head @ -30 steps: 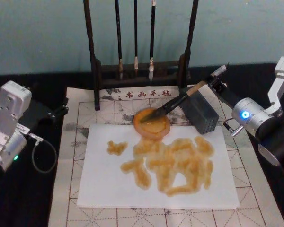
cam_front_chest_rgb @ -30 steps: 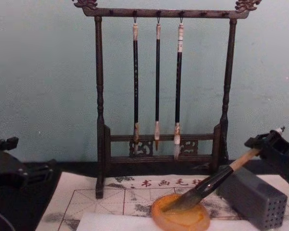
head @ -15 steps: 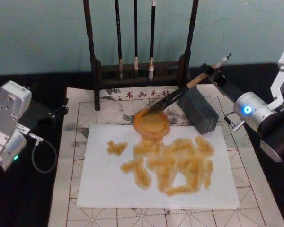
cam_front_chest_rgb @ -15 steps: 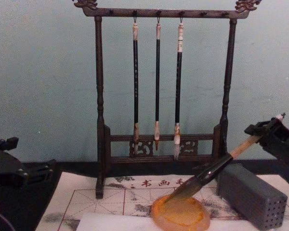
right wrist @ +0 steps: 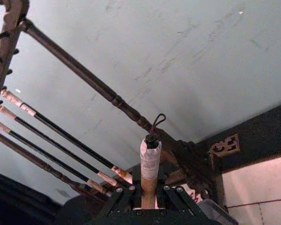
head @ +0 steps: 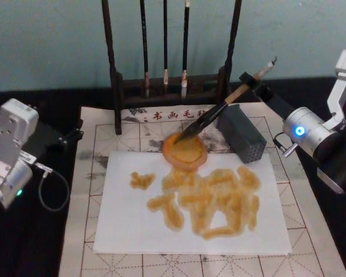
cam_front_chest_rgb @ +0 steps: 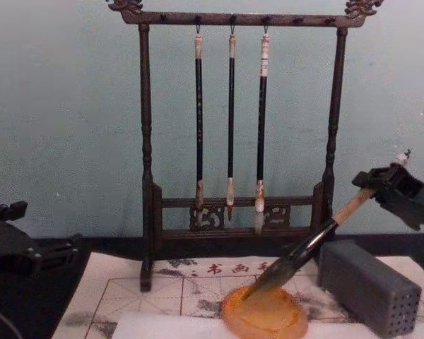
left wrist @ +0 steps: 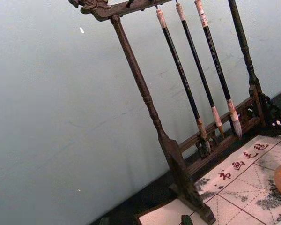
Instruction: Pick up the brush from the inkstone, write on the paper, then place the brush back to its original position.
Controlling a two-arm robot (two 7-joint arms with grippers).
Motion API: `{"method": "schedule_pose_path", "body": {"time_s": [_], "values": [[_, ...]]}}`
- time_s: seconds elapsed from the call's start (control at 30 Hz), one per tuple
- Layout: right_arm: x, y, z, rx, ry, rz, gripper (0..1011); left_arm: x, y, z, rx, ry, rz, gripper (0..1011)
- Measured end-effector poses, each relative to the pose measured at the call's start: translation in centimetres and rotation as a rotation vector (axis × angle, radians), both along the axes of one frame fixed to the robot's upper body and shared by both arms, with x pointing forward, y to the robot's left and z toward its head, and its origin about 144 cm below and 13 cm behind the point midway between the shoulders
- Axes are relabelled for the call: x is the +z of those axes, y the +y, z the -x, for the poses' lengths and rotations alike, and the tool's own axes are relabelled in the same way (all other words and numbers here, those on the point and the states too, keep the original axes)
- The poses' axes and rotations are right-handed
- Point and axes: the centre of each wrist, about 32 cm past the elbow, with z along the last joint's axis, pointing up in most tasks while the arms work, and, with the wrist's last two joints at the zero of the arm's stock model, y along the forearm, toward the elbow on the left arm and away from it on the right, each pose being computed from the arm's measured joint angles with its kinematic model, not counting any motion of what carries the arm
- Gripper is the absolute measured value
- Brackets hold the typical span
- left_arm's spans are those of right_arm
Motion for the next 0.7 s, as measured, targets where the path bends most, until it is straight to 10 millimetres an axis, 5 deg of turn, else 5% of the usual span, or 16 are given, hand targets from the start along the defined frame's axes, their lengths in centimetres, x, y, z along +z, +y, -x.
{"method": "schedule_pose_path", "body": {"time_s": [0.7], "values": [[0.05, -0.24, -0.58, -0.04, 0.012, 0.04, 185, 0.0, 0.0, 0.0, 0.0, 0.0, 0.0, 1001]]}}
